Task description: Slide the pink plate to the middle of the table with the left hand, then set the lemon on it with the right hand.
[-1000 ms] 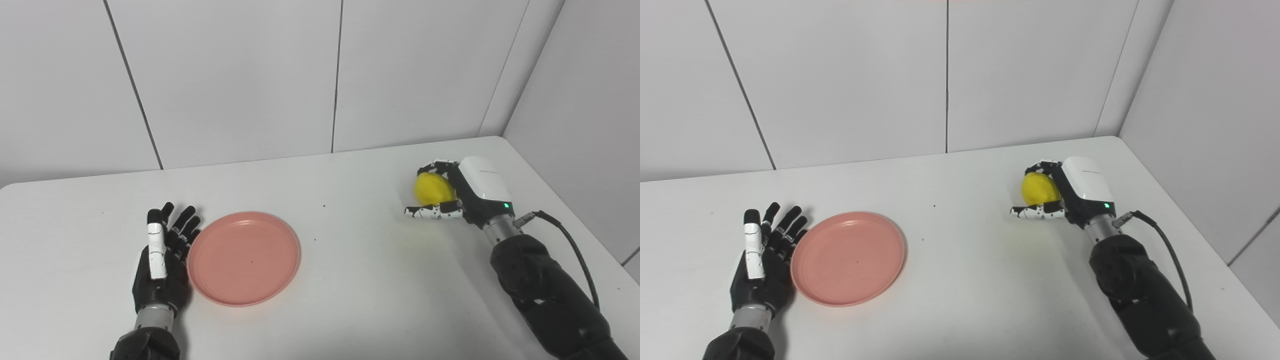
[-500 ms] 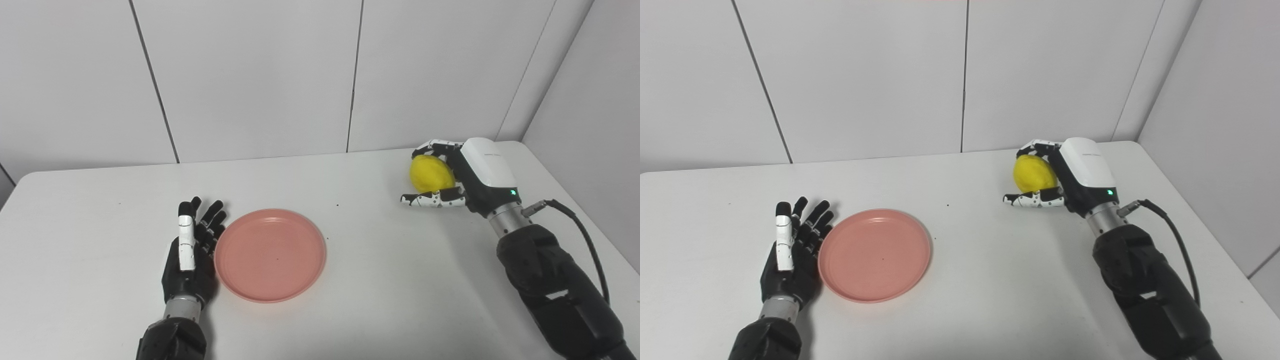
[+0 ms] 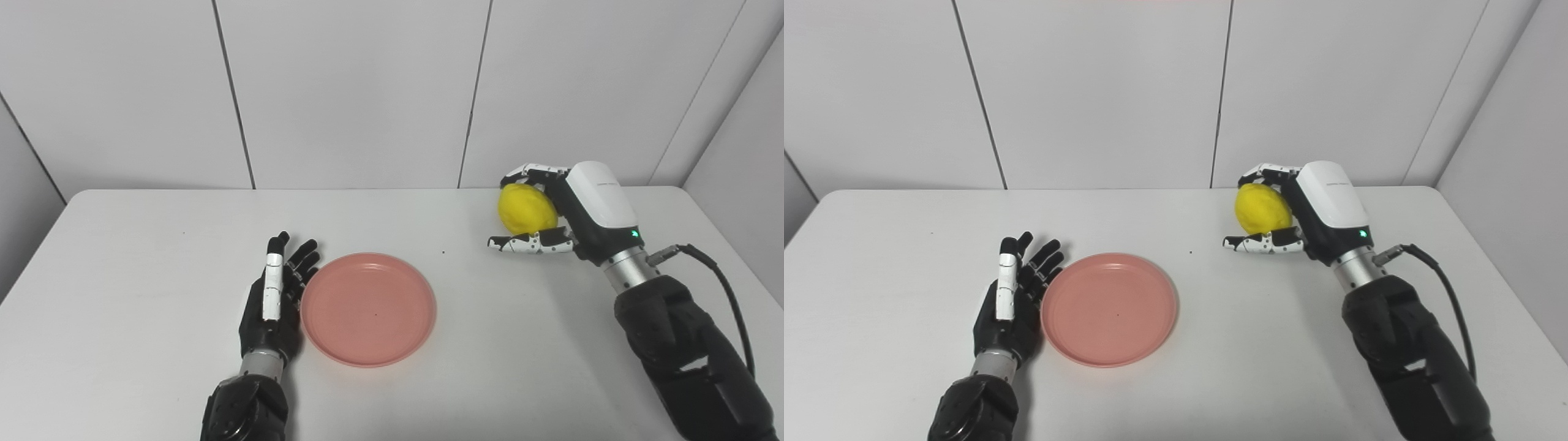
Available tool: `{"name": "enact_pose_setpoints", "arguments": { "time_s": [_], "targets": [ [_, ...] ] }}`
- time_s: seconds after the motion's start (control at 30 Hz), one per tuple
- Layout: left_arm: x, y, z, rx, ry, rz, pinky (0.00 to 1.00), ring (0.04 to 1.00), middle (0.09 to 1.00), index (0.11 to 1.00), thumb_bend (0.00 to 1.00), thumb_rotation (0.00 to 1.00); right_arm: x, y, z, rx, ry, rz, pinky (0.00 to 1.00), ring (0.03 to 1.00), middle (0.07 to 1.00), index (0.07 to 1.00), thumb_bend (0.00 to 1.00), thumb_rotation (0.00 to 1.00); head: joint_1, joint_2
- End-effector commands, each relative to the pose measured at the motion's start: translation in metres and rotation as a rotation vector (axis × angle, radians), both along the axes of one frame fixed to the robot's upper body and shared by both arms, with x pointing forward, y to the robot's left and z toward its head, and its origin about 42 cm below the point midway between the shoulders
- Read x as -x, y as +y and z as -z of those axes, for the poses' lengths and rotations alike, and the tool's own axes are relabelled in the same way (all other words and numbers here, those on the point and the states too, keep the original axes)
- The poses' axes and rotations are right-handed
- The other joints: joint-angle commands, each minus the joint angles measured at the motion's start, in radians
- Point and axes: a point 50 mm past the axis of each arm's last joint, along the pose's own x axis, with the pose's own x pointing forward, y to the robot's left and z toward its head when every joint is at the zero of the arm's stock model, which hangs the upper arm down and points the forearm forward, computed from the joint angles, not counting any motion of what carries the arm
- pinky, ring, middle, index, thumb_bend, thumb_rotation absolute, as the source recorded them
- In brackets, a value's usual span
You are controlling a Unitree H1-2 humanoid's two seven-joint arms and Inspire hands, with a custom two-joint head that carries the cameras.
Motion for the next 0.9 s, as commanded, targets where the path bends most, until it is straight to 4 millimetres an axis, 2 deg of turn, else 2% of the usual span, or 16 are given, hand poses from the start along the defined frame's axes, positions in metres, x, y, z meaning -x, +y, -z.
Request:
{"name": "enact_pose_setpoints", "arguments": {
  "time_s": [0.0,0.4,0.67,0.87],
  "targets": [
    [0.003,-0.014,-0.004,0.030,-0.013,0.000,0.90,0.870,0.830,0.945,0.81,0.81,-0.003,0.013,-0.033,0.002,-0.121,-0.063,0.20,0.244,0.328,0.425,0.54,0.35,0.009,-0.003],
    [0.003,-0.022,-0.003,0.037,-0.007,-0.013,0.92,0.881,0.822,0.932,0.80,0.80,-0.011,0.054,-0.034,-0.011,-0.118,-0.171,0.20,0.253,0.339,0.416,0.55,0.40,0.035,-0.007],
    [0.002,-0.023,-0.002,0.035,-0.008,-0.015,0.92,0.878,0.814,0.931,0.78,0.80,-0.008,0.085,-0.030,0.010,-0.081,-0.246,0.21,0.266,0.352,0.444,0.56,0.34,0.040,-0.006],
    [0.001,-0.024,0.000,0.040,-0.012,-0.021,0.92,0.875,0.802,0.922,0.79,0.78,-0.008,0.105,-0.030,0.026,-0.067,-0.292,0.22,0.271,0.355,0.464,0.57,0.35,0.044,-0.005]
  ]
}}
